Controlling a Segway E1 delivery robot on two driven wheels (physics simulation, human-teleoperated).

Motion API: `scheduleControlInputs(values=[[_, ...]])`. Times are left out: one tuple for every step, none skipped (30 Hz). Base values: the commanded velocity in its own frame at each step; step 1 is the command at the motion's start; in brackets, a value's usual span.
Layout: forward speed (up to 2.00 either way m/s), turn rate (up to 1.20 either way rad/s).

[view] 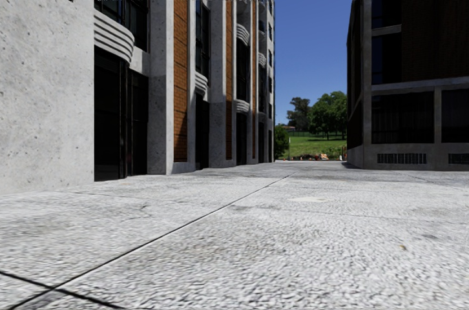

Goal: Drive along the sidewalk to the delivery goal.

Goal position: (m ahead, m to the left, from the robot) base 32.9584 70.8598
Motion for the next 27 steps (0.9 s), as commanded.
scheduleControlInputs(values=[[1.1, -0.75], [1.11, -0.74], [1.12, -0.73], [1.12, -0.72], [1.15, -0.7], [1.15, -0.7], [1.23, -0.68], [1.43, -0.67], [2.0, -0.64], [2.0, -0.58], [2.0, -0.08], [2.0, 0.0], [2.0, 0.0], [2.0, 0.0], [2.0, 0.0], [2.0, 0.0], [2.0, 0.0], [2.0, 0.0], [2.0, 0.0], [2.0, 0.0], [2.0, 0.0], [2.0, 0.0], [2.0, 0.0], [2.0, 0.0], [2.0, 0.0], [2.0, 0.0], [2.0, 0.0]])
